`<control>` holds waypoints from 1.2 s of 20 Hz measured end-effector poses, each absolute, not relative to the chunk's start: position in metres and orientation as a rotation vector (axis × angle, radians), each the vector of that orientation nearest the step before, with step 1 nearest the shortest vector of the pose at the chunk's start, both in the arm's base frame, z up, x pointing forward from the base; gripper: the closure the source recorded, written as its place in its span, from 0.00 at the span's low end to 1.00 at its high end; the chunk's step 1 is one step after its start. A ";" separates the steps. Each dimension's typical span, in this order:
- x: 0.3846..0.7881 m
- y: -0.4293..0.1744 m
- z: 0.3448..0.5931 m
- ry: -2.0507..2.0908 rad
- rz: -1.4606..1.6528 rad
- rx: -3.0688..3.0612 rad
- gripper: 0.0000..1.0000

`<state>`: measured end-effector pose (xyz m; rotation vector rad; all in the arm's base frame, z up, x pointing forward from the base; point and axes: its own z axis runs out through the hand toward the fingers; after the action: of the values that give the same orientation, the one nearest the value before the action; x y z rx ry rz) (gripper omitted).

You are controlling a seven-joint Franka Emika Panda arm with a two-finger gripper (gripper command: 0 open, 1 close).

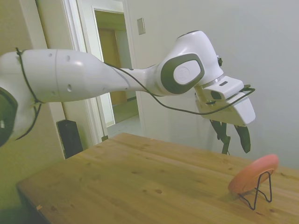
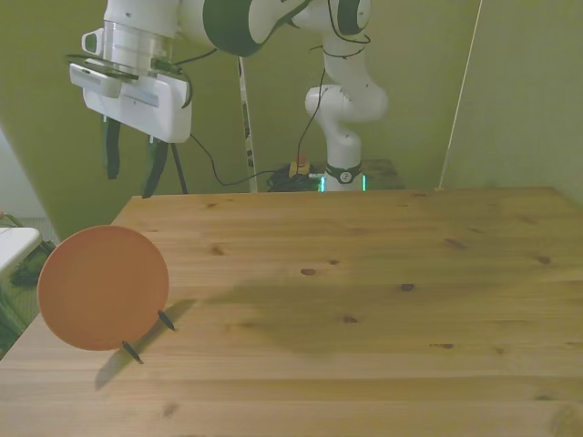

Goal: Unload the plate

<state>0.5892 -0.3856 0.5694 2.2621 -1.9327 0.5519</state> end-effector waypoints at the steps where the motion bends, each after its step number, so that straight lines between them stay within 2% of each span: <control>1: 0.597 -0.388 0.566 -1.931 0.542 2.253 0.00; 9: 0.642 -0.415 0.520 -1.892 0.487 2.178 0.00; 15: 0.644 -0.424 0.513 -1.846 0.458 2.130 0.00; 16: 0.644 -0.425 0.511 -1.838 0.453 2.125 1.00; 24: 0.645 -0.429 0.498 -1.808 0.427 2.105 1.00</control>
<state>0.6453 -0.4286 0.4975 2.1054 -1.8082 0.4272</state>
